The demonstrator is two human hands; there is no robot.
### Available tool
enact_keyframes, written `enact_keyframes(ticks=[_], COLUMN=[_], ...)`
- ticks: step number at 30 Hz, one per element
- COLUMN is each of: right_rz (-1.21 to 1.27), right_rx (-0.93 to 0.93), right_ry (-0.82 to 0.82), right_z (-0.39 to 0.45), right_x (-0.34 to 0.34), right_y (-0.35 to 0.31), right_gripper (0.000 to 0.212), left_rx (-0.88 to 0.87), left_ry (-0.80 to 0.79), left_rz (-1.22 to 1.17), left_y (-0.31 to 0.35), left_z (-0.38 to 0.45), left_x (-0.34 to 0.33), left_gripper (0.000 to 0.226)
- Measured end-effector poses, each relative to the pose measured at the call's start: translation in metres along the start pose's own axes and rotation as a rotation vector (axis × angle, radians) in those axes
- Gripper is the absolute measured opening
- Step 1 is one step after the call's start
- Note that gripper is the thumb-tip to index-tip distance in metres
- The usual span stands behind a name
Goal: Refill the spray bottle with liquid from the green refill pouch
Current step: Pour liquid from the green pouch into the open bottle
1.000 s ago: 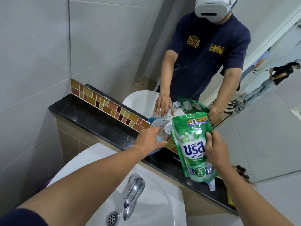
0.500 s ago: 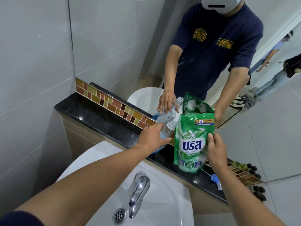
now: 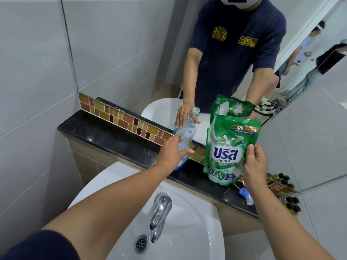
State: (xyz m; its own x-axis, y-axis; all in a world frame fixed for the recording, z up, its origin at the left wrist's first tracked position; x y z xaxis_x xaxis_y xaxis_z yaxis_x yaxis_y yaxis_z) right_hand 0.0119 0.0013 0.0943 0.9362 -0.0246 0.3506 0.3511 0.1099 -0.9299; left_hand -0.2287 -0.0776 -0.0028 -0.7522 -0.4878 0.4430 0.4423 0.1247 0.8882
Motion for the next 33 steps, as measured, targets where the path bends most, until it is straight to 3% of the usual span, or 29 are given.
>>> enact_keyframes(ticks=[2, 4, 9, 12, 24, 33], right_rz=[0.025, 0.047, 0.087, 0.131, 0.272, 0.211], right_rx=[-0.025, -0.060, -0.093, -0.087, -0.118, -0.105], right_ry=[0.020, 0.035, 0.018, -0.027, -0.205, -0.262], right_z=[-0.009, -0.017, -0.048, -0.067, -0.120, -0.117], right_x=[0.005, 0.007, -0.007, -0.025, -0.134, -0.234], right_y=[-0.003, -0.002, -0.007, -0.015, -0.048, -0.070], right_gripper=[0.025, 0.026, 0.027, 0.025, 0.023, 0.026], left_rx=[0.009, 0.021, -0.002, -0.033, 0.015, 0.018], left_ry=[-0.003, 0.009, 0.078, 0.014, 0.127, 0.279], left_rz=[-0.041, -0.029, -0.084, -0.150, -0.339, -0.160], left_y=[-0.004, -0.008, -0.020, -0.015, -0.038, -0.081], left_z=[-0.004, -0.013, -0.042, -0.054, -0.065, -0.037], left_x=[0.003, 0.010, 0.035, 0.052, 0.145, 0.211], left_gripper=[0.093, 0.091, 0.033, 0.019, 0.004, 0.008])
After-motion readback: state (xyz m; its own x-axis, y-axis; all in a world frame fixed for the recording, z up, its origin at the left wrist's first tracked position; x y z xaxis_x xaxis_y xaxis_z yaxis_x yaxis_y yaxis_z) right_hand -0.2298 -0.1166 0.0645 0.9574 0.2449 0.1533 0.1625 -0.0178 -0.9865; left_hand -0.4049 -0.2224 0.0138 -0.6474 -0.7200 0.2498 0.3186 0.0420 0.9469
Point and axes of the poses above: each hand's wrist, its own z-axis towards the middle knuckle, its own x-axis out of the back of the hand, y = z × x, the point moved 4 cm from there along z, towards the middle knuckle, and after that the axes turned 5 degrees about -x, right-handed, at the moved point
